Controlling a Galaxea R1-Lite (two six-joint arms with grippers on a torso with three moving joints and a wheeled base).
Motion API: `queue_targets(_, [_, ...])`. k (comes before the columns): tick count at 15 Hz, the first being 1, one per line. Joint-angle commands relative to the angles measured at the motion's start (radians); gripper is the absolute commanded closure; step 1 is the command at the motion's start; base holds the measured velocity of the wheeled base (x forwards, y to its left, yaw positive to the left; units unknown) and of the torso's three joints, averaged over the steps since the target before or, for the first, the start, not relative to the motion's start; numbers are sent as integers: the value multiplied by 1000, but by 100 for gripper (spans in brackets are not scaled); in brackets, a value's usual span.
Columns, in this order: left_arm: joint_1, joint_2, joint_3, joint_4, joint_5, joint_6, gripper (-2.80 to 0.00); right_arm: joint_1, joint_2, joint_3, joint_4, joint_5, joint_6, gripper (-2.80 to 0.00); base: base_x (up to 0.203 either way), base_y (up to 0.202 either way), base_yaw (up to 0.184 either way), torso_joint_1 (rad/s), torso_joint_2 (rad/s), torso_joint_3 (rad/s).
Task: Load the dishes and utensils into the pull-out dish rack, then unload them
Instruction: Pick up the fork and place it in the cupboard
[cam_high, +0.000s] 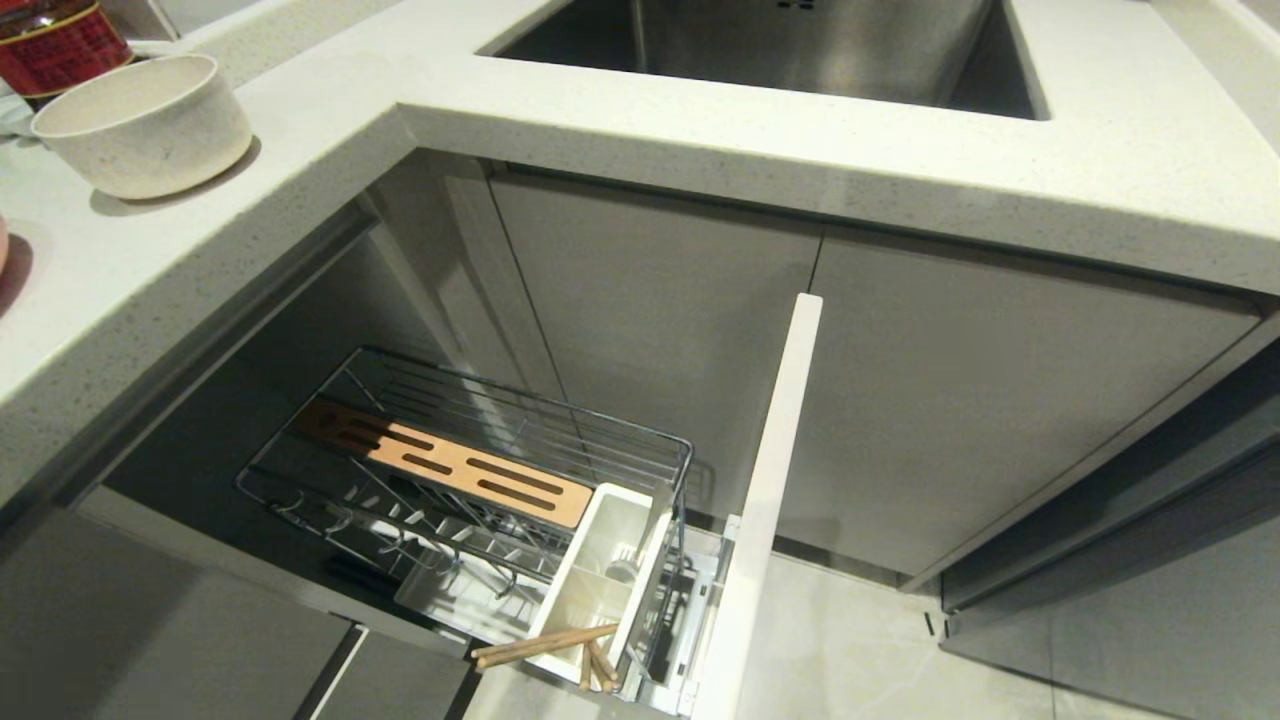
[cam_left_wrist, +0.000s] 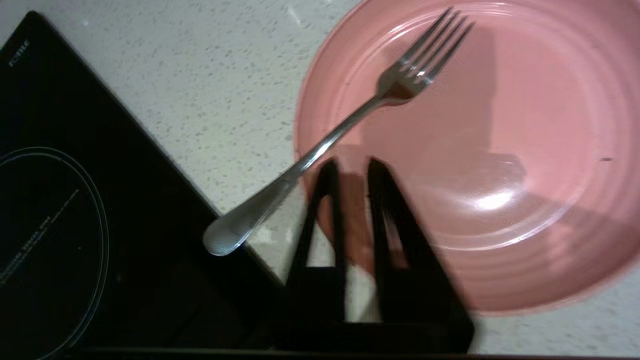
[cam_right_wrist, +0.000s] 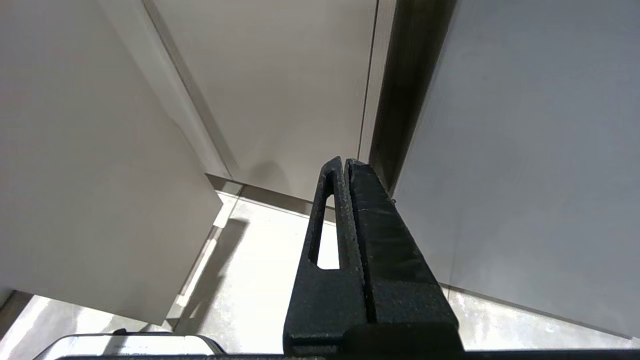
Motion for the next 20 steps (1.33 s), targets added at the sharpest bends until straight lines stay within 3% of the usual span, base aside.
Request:
queue_targets(1, [7, 42, -4, -1, -3, 2, -280, 0, 1, 26, -1, 0, 1, 0, 0, 0, 0, 0, 0, 0])
queue_targets(5, [-4, 100, -3, -25, -5, 23, -280, 0, 1, 26, -1, 0, 0, 0, 0, 0, 0, 0, 0, 0])
queue_targets(9, [-62, 131, -2, -15, -10, 31, -280, 0, 1, 26, -1, 0, 0, 0, 0, 0, 0, 0, 0, 0])
queue_targets(13, [-87, 127, 1, 35, -149, 31, -280, 0, 1, 26, -1, 0, 0, 0, 0, 0, 0, 0, 0, 0])
queue_targets(20, [-99, 128, 24, 55, -158, 35, -280, 0, 1, 26, -1, 0, 0, 0, 0, 0, 0, 0, 0, 0])
